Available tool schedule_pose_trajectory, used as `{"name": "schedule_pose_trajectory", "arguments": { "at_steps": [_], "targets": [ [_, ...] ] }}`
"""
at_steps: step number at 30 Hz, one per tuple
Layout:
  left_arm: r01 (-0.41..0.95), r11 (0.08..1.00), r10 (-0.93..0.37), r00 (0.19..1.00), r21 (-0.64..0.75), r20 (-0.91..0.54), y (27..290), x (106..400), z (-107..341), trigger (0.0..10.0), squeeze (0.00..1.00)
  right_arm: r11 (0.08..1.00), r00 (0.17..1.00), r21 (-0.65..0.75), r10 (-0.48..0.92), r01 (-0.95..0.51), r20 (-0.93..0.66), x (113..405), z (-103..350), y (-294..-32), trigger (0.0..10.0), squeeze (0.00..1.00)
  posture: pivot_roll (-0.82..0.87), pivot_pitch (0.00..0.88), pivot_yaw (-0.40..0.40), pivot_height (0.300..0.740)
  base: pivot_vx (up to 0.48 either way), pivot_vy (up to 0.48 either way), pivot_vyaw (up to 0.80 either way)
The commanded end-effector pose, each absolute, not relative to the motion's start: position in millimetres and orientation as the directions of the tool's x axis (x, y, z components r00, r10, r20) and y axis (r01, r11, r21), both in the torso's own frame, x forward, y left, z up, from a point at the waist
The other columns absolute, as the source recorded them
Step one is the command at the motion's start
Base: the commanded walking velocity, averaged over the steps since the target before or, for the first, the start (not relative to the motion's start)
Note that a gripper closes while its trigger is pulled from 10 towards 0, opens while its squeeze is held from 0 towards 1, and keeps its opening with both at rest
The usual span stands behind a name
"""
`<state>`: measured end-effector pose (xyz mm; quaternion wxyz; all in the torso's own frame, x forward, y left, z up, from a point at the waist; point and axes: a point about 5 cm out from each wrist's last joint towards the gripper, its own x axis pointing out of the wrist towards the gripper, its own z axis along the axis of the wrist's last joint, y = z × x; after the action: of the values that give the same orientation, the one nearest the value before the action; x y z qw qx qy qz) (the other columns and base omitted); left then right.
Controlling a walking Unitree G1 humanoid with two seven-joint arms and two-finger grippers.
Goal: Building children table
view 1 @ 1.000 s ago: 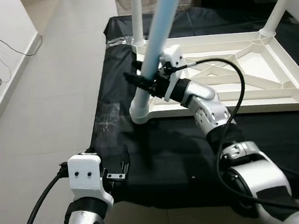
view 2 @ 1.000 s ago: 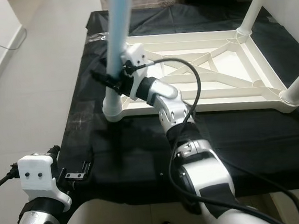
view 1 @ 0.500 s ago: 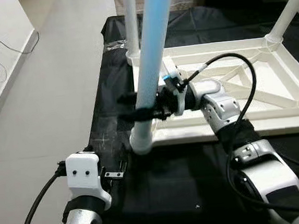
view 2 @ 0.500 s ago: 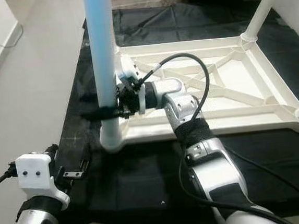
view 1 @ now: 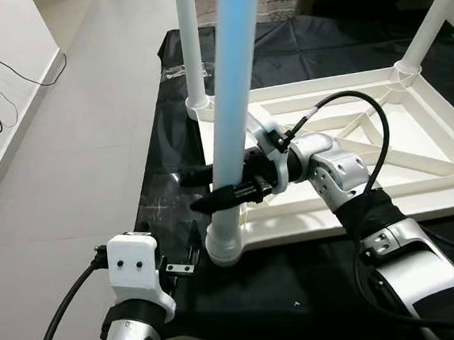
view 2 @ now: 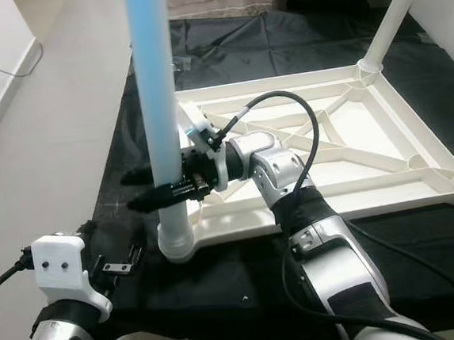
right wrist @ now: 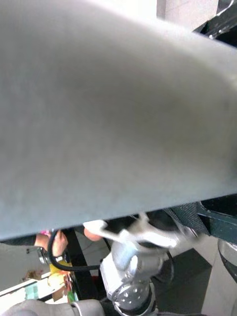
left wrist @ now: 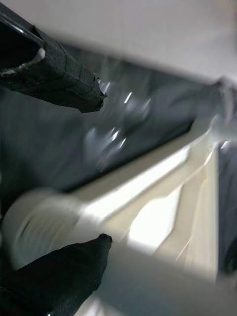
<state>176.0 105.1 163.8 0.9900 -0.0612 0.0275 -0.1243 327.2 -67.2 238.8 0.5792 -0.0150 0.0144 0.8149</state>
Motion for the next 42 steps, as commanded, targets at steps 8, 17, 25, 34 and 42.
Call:
{"name": "schedule_pose_trajectory", "arguments": {
  "at_steps": [8, 17, 25, 34, 42],
  "targets": [
    [0.482, 0.855, -0.509, 0.851, -0.191, -0.128, 75, 147, 149, 10.0, 0.0, -0.356, -0.373, 0.133, 0.918, -0.925, -0.137, 319, 194, -58, 10.0, 0.0, 0.15, 0.243, -0.025, 0.74, 0.0, 0.0, 0.0],
    [0.561, 0.802, -0.592, 0.793, -0.203, -0.145, 69, 135, 148, 10.0, 0.0, -0.431, -0.428, 0.014, 0.892, -0.902, -0.142, 313, 209, -52, 10.0, 0.0, 0.15, 0.23, -0.026, 0.74, 0.0, 0.0, 0.0],
    [0.576, 0.775, -0.622, 0.769, -0.259, -0.148, 69, 127, 146, 10.0, 0.0, -0.445, -0.422, -0.057, 0.878, -0.894, -0.225, 312, 206, -48, 10.0, 0.0, 0.15, 0.22, -0.023, 0.74, 0.0, 0.0, 0.0],
    [0.572, 0.782, -0.616, 0.771, -0.249, -0.163, 72, 125, 142, 10.0, 0.0, -0.441, -0.413, -0.057, 0.873, -0.896, -0.257, 314, 203, -47, 10.0, 0.0, 0.15, 0.212, -0.023, 0.74, 0.0, 0.0, 0.0],
    [0.558, 0.798, -0.597, 0.784, -0.227, -0.171, 75, 127, 140, 10.0, 0.0, -0.217, -0.197, -0.044, 0.942, -0.975, -0.27, 332, 193, -34, 10.0, 0.0, 0.15, 0.212, -0.026, 0.74, 0.0, 0.0, 0.0]
  ]
}}
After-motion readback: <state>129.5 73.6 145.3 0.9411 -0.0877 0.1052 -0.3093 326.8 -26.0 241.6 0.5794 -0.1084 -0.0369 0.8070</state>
